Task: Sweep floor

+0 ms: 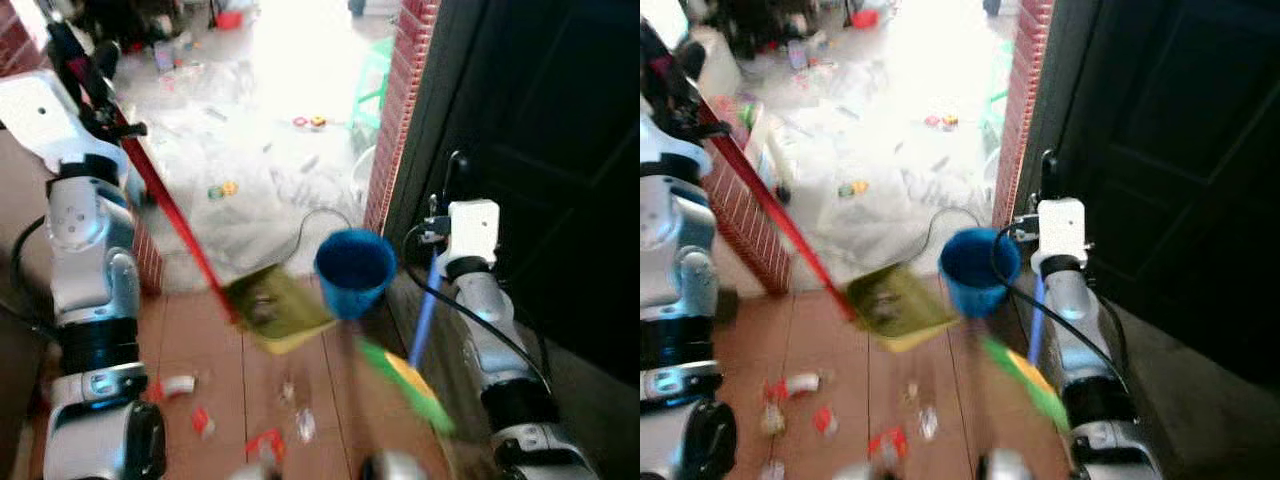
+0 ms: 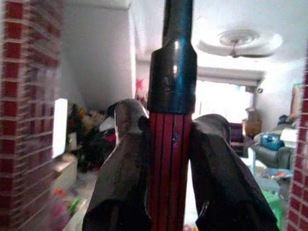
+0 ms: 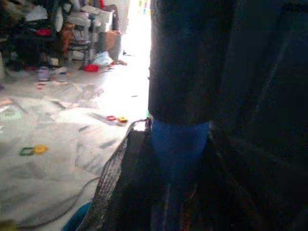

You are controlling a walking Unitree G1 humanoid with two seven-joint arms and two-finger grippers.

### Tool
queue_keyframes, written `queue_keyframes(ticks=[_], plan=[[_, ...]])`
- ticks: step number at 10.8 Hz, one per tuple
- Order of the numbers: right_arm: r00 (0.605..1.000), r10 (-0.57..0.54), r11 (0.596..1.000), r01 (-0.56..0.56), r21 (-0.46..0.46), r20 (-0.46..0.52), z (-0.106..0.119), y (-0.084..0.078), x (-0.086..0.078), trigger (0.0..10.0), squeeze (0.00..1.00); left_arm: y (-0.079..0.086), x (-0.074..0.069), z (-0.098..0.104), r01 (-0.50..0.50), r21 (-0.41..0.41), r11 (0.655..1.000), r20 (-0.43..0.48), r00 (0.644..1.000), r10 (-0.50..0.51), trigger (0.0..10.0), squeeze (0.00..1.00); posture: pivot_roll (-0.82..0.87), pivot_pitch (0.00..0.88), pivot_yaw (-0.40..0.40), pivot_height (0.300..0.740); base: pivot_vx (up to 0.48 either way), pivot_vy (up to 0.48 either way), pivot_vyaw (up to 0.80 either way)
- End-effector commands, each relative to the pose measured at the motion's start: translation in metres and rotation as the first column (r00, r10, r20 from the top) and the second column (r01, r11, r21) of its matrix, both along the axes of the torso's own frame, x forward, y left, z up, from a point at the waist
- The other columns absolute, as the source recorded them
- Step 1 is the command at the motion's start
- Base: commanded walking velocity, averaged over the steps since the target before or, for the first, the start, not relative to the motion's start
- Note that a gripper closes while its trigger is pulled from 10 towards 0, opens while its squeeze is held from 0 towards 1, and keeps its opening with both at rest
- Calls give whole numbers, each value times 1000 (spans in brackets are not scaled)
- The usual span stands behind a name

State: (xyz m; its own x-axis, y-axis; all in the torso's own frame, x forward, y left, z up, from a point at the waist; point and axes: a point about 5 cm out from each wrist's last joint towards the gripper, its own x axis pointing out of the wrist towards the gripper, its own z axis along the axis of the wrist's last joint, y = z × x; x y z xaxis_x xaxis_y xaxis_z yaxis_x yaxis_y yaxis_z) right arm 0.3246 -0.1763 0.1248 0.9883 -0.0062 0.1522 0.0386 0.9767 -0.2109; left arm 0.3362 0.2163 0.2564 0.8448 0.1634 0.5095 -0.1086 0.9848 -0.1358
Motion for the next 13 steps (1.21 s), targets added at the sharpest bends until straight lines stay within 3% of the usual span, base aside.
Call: queue_keyframes(ticks=[1,10,13], plan=[[999,-8,999,9,-33,33,8,-3,2,10000,0,-1,-4,19,1,15,1000,87,996,-2,10000,0,-33,0,49,740,480,0,0],[1000,5,1000,-5,-25,11,1,1,-2,10000,0,-15,0,18,33,23,999,85,996,-35,10000,0,-37,0,56,740,474,0,0],[1000,11,999,-10,-31,11,2,-1,0,10000,0,-37,3,10,86,32,996,78,993,-88,10000,0,-41,0,50,740,0,0,0]])
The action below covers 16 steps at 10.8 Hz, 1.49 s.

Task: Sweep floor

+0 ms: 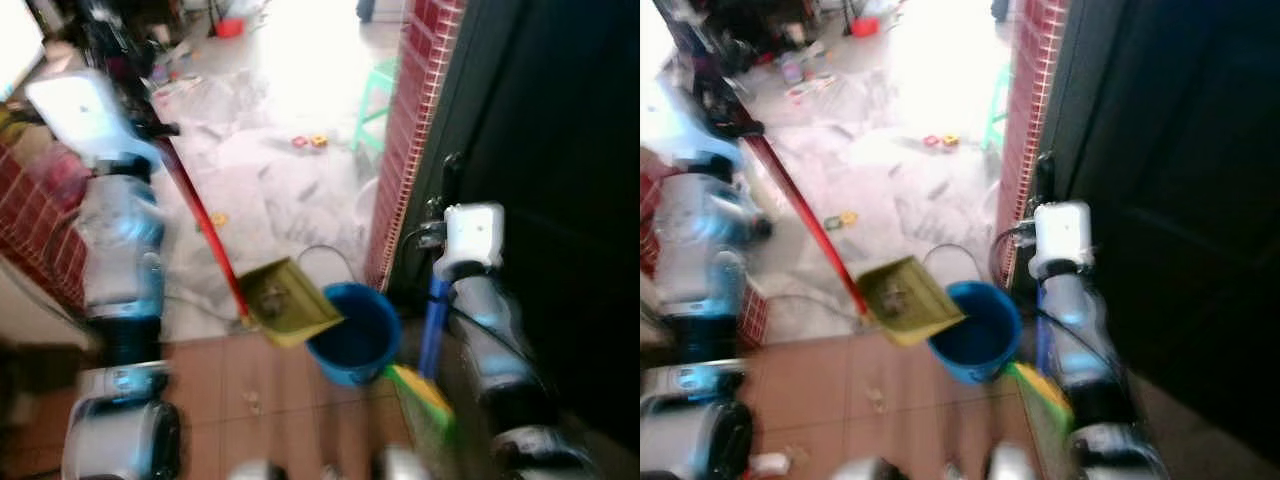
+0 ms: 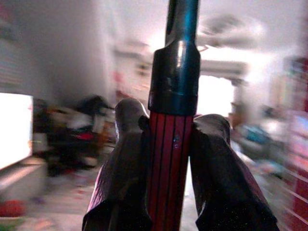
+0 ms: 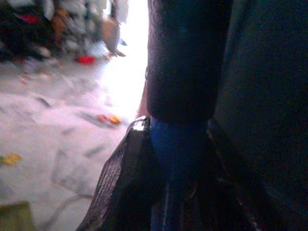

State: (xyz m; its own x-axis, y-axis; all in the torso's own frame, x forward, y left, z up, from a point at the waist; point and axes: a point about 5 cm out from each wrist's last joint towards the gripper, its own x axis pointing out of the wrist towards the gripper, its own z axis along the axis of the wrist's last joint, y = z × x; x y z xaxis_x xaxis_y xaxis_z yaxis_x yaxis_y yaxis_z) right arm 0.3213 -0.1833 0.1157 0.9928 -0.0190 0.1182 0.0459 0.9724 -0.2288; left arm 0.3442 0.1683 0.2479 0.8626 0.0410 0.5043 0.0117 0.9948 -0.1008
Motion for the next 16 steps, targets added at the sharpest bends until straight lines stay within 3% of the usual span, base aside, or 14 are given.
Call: queue_keyframes(ticks=[1,3,6,7,12,13,14,15,16], plan=[[998,29,999,-28,-17,47,12,7,4,10000,0,4,-3,16,-17,-5,1000,86,996,18,10000,0,-44,0,47,740,0,0,0],[998,35,999,-34,-19,49,13,7,4,10000,0,-7,4,13,2,8,1000,78,997,-3,10000,0,-50,0,48,740,0,0,0],[998,31,999,-30,-18,49,12,7,3,10000,0,-33,8,7,40,119,992,88,995,-51,10000,0,-56,0,51,740,0,0,0],[998,32,999,-31,-18,47,12,8,2,10000,0,-49,12,5,50,182,982,105,992,-70,10000,0,-60,0,56,740,0,0,0],[999,25,999,-24,-22,47,12,5,1,10000,0,-77,15,3,68,236,969,139,985,-103,10000,0,-71,0,57,740,0,0,0],[999,30,999,-29,-23,46,12,6,3,10000,0,-109,8,-3,204,327,923,132,957,-258,10000,0,-65,0,49,740,0,0,0],[998,32,999,-31,-24,46,12,7,3,10000,0,-122,3,-7,280,362,889,117,933,-342,10000,0,-63,0,48,740,0,0,0],[998,34,999,-33,-22,48,13,8,4,10000,0,-148,-10,-16,430,439,789,78,856,-510,10000,0,-64,0,50,740,0,0,0],[998,33,999,-32,-21,48,13,8,5,10000,0,-162,-20,-21,499,508,703,50,797,-602,10000,0,-64,0,49,740,0,0,0]])
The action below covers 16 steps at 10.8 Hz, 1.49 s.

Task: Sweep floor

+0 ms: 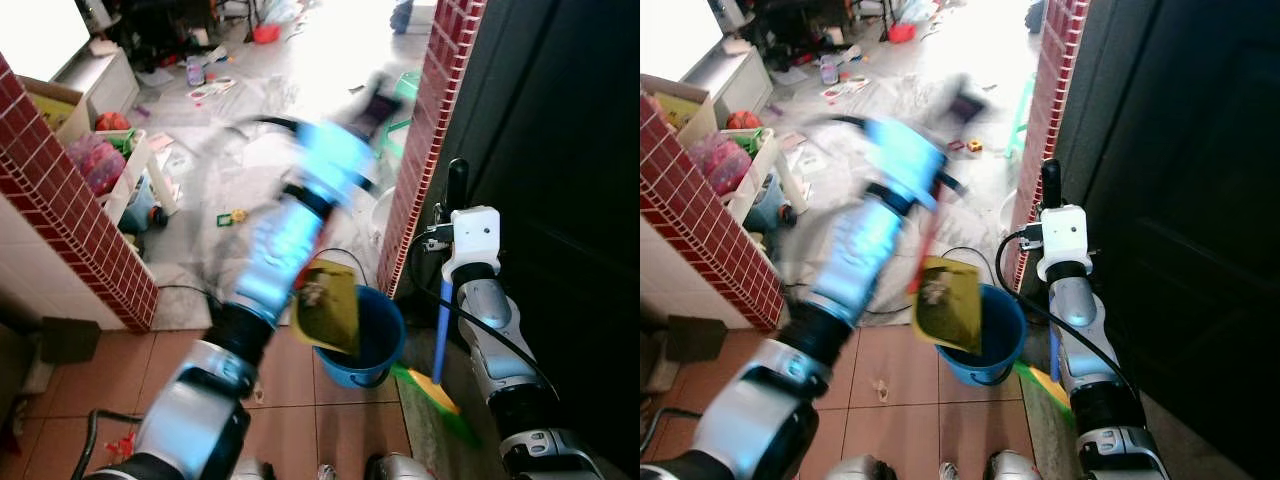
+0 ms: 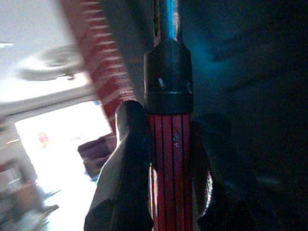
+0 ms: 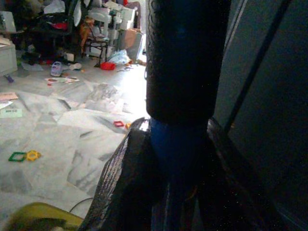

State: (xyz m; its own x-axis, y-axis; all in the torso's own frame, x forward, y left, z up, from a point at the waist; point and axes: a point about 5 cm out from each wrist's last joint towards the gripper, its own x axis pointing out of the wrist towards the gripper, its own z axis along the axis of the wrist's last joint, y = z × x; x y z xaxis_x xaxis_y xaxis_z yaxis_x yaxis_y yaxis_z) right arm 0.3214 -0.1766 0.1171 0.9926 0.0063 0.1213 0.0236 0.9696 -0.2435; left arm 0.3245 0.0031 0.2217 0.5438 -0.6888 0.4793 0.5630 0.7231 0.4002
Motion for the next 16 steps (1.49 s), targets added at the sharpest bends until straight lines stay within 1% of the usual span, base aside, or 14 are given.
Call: queue_keyframes(ticks=[1,2,4,5,6,8,9,10,11,12,13,14,15,16], plan=[[999,10,1000,-10,-6,44,11,1,4,10000,0,-10,-11,0,106,87,991,47,993,-110,10000,0,-63,0,48,740,0,0,0],[999,10,1000,-10,-7,42,10,1,4,10000,0,-16,-18,-3,176,139,974,50,982,-185,10000,0,-64,0,49,740,0,0,0],[999,8,1000,-7,-8,42,10,1,4,10000,0,-26,-30,-2,315,263,912,48,940,-339,10000,0,-63,0,51,740,0,0,0],[999,7,1000,-6,-8,42,10,1,4,10000,0,-29,-34,-1,370,285,884,16,920,-391,10000,0,-62,0,51,740,0,0,0],[999,8,1000,-7,-8,41,10,1,4,10000,0,-31,-36,0,406,287,868,-18,908,-419,10000,0,-62,0,52,740,0,0,0],[999,12,1000,-12,-10,37,9,2,4,10000,0,-31,-38,2,458,348,818,-70,883,-465,10000,0,-60,0,46,740,0,0,0],[999,13,1000,-12,-12,36,9,1,4,10000,0,-29,-35,3,471,300,830,-110,881,-460,10000,0,-59,0,43,740,0,0,0],[999,14,1000,-13,-16,35,9,1,5,10000,0,-24,-31,2,453,321,832,-116,890,-440,10000,0,-60,0,40,740,0,0,0],[999,14,1000,-14,-18,34,9,1,5,10000,0,-22,-31,4,360,407,839,5,918,-396,10000,0,-62,0,42,740,0,0,0],[999,12,1000,-11,-21,30,7,0,5,10000,0,-23,-32,5,432,320,844,-90,900,-427,10000,0,-61,0,40,740,0,0,0],[1000,12,1000,-11,-21,29,7,0,5,10000,0,-23,-32,6,472,267,840,-151,882,-447,10000,0,-61,0,40,740,0,0,0],[1000,15,1000,-15,-23,27,6,1,5,10000,0,-16,-17,22,334,213,918,-73,942,-326,10000,0,-60,0,36,740,0,0,0],[1000,17,1000,-16,-24,26,6,1,5,10000,0,-13,-10,25,292,169,941,-87,956,-281,10000,0,-59,0,36,740,0,0,0],[1000,18,1000,-18,-26,25,6,1,6,10000,0,-12,-12,26,343,158,926,-118,938,-327,10000,0,-56,0,33,740,0,0,0]])
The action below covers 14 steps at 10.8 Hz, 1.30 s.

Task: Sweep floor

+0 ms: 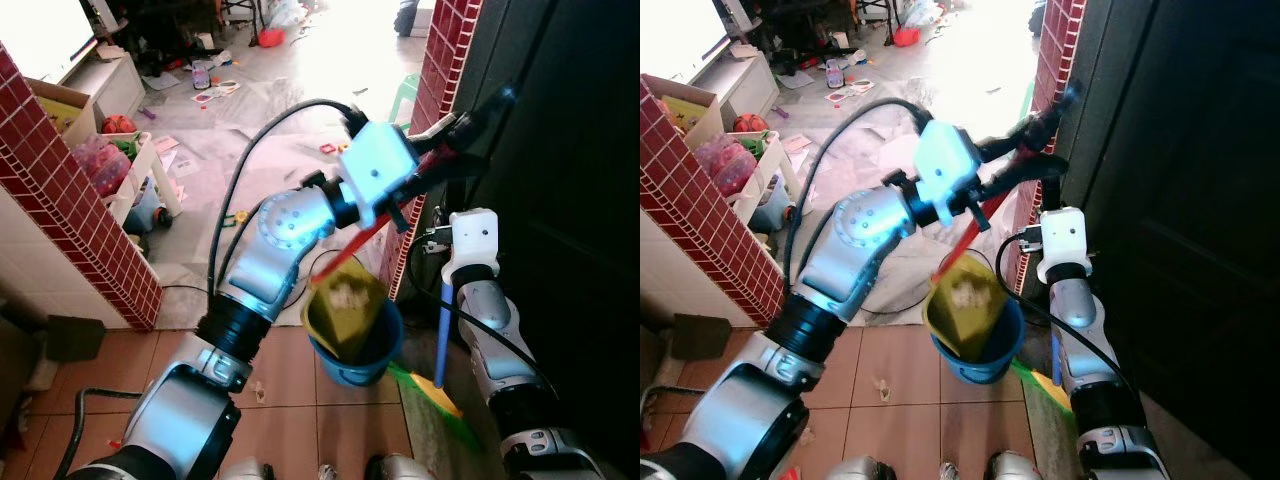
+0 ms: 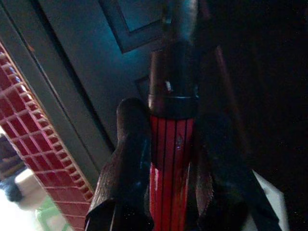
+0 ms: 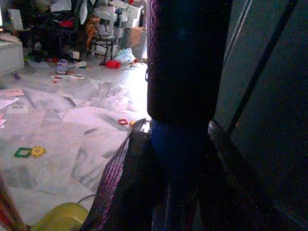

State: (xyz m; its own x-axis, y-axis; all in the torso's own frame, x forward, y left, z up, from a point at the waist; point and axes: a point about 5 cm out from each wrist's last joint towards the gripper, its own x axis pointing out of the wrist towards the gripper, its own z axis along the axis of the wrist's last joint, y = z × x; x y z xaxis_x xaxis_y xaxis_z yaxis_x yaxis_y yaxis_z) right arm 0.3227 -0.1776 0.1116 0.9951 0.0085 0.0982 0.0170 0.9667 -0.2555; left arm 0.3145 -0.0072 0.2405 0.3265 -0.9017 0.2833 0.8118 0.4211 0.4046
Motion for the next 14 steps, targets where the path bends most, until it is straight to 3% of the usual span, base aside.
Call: queue_keyframes(ticks=[1,2,3,4,5,6,8,9,12,13,14], plan=[[999,20,1000,-19,-15,48,12,2,6,10000,0,-1,-5,6,31,0,1000,38,999,-31,10000,0,-59,0,34,740,0,0,0],[999,22,1000,-21,-16,48,12,3,7,10000,0,-3,-14,2,37,129,991,206,977,-63,10000,0,-57,0,32,740,0,0,0],[999,24,1000,-23,-17,45,11,4,6,10000,0,-7,-22,-1,150,100,984,81,984,-159,10000,0,-56,0,32,740,0,0,0],[999,25,1000,-25,-18,44,10,4,6,10000,0,-9,-26,1,84,248,965,305,939,-160,10000,0,-54,0,30,740,0,0,0],[999,27,999,-26,-18,43,9,4,7,10000,0,-12,-34,-7,61,409,910,417,875,-246,10000,0,-56,0,33,740,0,0,0],[999,28,999,-27,-18,42,9,5,7,10000,0,-13,-37,-8,129,369,921,326,909,-259,10000,0,-54,0,33,740,0,0,0],[999,29,999,-28,-18,41,9,5,7,10000,0,-10,-28,0,86,239,967,301,940,-158,10000,0,-55,0,34,740,0,0,0],[999,29,999,-28,-19,38,6,4,7,10000,0,-3,-20,16,27,118,993,305,950,-62,10000,0,-54,0,32,740,0,0,0],[999,34,999,-33,-21,34,5,5,8,10000,0,6,-15,18,9,81,997,242,970,-28,10000,0,-50,0,33,740,0,0,0],[999,37,999,-37,-17,33,5,6,8,10000,0,35,5,39,-178,-75,981,283,940,192,10000,0,-51,0,32,740,0,0,0],[999,40,999,-39,-16,29,4,7,7,10000,0,61,17,57,-291,-200,935,257,906,337,10000,0,-51,0,32,740,0,0,0]])
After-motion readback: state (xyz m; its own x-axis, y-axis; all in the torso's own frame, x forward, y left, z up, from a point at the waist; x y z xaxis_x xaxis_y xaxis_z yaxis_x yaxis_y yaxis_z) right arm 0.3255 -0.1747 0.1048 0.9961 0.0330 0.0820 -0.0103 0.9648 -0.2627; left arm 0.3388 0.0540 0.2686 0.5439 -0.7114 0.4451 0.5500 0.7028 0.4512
